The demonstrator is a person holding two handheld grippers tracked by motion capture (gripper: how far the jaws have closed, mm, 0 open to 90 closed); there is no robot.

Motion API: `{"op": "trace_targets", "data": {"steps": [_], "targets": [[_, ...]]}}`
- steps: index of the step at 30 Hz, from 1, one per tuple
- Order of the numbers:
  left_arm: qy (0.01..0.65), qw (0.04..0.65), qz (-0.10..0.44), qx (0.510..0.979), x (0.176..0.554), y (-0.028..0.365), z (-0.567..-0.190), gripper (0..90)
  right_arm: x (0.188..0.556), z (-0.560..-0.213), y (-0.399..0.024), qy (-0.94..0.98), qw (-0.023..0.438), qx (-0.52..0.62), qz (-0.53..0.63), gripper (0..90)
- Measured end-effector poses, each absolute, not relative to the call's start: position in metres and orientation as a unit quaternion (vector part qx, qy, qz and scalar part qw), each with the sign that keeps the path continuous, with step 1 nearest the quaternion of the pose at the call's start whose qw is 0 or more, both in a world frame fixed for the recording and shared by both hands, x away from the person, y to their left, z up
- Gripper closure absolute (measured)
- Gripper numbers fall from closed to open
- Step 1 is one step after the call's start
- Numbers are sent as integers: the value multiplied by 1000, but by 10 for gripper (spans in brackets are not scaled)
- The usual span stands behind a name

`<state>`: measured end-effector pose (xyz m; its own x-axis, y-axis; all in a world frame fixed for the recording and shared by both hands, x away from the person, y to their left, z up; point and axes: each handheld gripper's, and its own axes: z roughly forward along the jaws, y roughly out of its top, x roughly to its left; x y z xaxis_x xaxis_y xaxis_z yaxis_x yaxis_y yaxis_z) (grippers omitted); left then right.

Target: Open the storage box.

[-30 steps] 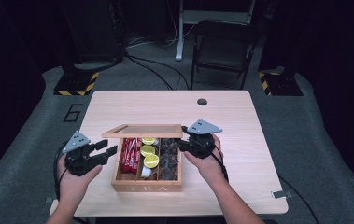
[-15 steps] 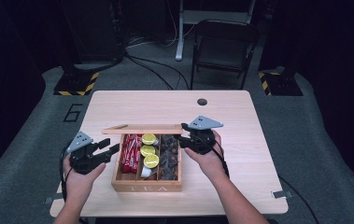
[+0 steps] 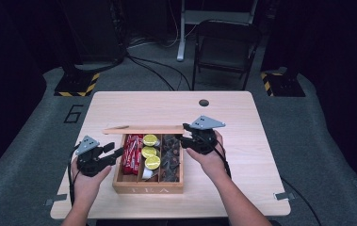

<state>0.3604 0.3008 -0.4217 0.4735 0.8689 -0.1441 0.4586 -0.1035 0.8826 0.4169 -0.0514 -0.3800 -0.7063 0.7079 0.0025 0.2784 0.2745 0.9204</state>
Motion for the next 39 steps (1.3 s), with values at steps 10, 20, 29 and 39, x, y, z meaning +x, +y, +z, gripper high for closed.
{"op": "trace_targets", "data": {"steps": [10,20,29,39], "targets": [[469,461,206,724,365,294,-440,515,416,-382,-51,771,211,321,508,519],[471,441,199,738,373,280,-454,517,417,-382,-51,771,212,320,508,519],[484,434,192,735,379,270,-460,539,416,-383,-51,775,214,315,505,519],[486,403,200,749,380,264,-467,595,415,-384,-51,775,214,318,502,520]]}}
